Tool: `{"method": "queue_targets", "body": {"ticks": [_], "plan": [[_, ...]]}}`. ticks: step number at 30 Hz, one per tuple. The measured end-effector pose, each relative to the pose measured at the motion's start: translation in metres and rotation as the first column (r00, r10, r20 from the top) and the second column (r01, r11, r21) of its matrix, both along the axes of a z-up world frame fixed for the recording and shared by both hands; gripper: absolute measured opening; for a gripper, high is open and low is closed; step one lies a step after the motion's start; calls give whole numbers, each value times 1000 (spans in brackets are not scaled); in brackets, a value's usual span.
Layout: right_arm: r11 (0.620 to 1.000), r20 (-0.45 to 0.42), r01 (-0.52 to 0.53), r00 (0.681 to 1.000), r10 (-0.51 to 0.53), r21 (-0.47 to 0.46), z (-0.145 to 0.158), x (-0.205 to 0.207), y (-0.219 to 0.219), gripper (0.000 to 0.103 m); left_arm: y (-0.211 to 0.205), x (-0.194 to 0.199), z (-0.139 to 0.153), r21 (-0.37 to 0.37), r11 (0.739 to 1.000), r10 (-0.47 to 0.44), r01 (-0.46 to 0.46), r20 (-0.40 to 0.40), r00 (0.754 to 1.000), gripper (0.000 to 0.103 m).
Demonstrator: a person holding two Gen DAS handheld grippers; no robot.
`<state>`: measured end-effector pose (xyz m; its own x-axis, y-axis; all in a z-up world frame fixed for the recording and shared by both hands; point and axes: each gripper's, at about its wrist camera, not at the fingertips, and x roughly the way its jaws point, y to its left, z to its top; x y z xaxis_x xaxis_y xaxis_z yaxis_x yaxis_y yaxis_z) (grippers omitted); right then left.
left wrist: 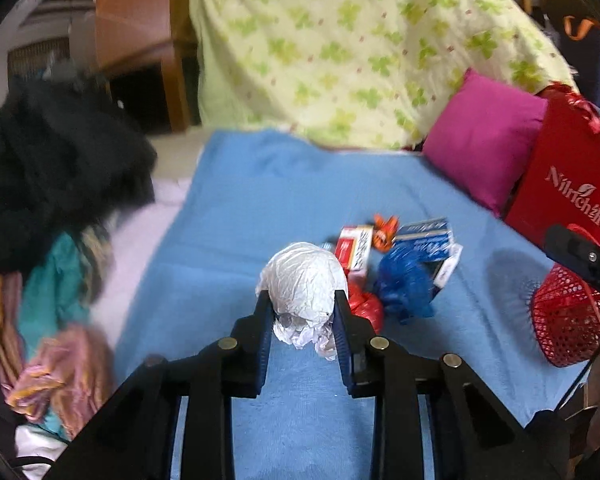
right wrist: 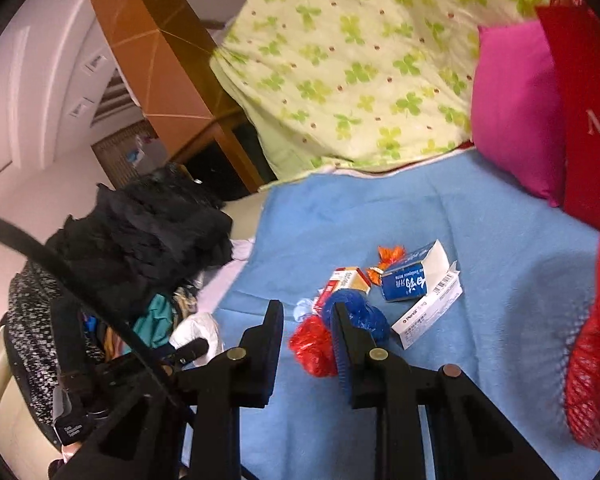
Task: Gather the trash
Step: 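Grasp the white tissue ball with the left tool while the right grasps the blue bag, then lift the blue bag with the right tool toward the basket while the left holds the tissue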
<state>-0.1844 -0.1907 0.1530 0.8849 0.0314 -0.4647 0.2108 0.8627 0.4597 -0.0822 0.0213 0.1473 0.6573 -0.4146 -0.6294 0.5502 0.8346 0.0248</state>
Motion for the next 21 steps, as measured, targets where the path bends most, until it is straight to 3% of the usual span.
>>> {"method": "queue_targets", "body": {"ticks": [5, 8, 11, 13, 15, 21], "plan": [[1000, 19, 5, 1000, -4, -15, 13, -22, 1, 31, 12, -17, 12, -35, 999, -11, 12, 29, 1000, 30], [1000, -2, 12, 1000, -12, 22, 8, -18, -4, 92, 20, -8, 3, -41, 999, 11, -11, -4, 1000, 30], [999, 42, 24, 999, -23, -23, 0, -9, -7, 91, 27, 2, -13, -21, 999, 34, -35, -39, 999, 30], [998, -25, 14, 1000, -16, -66, -13, 16, -8, 86, 29, 8, -22, -9, 999, 44, -45, -49, 998, 30], [999, -81, -19, 997, 15, -48, -31, 41, -13, 72, 30, 16, -33, -4, 999, 45, -45, -71, 996, 30], [996, -216, -68, 975, 54, -59, -81, 117, -9, 72, 25, 28, -53, 4, 1000, 26, -26, -121, 992, 30]]}}
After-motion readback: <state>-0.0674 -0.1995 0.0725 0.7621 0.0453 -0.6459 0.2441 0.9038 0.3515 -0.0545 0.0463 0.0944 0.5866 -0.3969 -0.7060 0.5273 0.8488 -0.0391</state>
